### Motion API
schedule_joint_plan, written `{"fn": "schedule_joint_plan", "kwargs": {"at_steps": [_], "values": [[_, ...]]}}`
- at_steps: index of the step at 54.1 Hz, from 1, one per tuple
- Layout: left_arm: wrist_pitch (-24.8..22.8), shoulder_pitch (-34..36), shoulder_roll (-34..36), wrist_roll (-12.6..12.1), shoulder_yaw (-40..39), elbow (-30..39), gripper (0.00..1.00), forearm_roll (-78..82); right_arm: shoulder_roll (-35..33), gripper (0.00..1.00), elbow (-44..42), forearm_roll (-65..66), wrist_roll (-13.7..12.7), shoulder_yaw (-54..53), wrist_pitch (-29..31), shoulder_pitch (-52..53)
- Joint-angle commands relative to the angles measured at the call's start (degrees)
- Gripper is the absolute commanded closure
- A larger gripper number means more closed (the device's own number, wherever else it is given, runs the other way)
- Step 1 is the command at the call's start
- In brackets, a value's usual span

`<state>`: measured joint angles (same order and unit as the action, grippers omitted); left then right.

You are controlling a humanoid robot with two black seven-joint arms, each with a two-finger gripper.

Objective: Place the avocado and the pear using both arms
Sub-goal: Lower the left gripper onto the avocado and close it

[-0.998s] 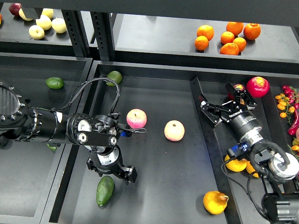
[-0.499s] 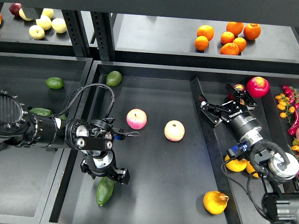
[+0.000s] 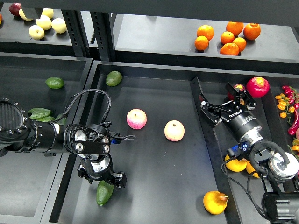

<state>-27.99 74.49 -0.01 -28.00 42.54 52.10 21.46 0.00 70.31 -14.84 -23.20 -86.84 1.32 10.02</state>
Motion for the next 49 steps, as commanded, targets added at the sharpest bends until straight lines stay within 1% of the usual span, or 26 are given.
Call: {"fn": "schedule_joint_plan", "kwargs": {"at_steps": [1, 18, 27, 41, 46, 49], "values": [[-0.01, -0.67, 0.01, 0.0, -0.01, -0.86, 0.0, -0.02, 0.0, 0.0, 0.0, -0.02, 0.0, 0.0, 0.0, 0.0], [-0.01, -2.78, 0.01, 0.0, -0.01, -3.14, 0.01, -0.02, 0.0, 0.0, 0.0, -0.02, 0.0, -0.09, 0.0, 0.0], [-0.01, -3.04, 0.01, 0.0, -0.01, -3.14, 0.02, -0.1, 0.0, 0.0, 0.0, -0.02, 0.0, -0.17, 0.0, 0.0], [-0.01, -3.04, 0.01, 0.0, 0.08, -3.14, 0.14, -0.63, 0.0, 0.0, 0.0, -0.02, 0.0, -0.17, 0.0, 0.0], [-0.01, -2.95, 0.01, 0.0, 0.08, -3.14, 0.21, -0.63, 0.0, 0.0, 0.0, -0.02, 0.0, -0.17, 0.0, 0.0], [-0.01, -2.95, 0.01, 0.0, 0.08, -3.06, 0.27, -0.63, 0.0, 0.0, 0.0, -0.02, 0.0, -0.26, 0.0, 0.0]]}}
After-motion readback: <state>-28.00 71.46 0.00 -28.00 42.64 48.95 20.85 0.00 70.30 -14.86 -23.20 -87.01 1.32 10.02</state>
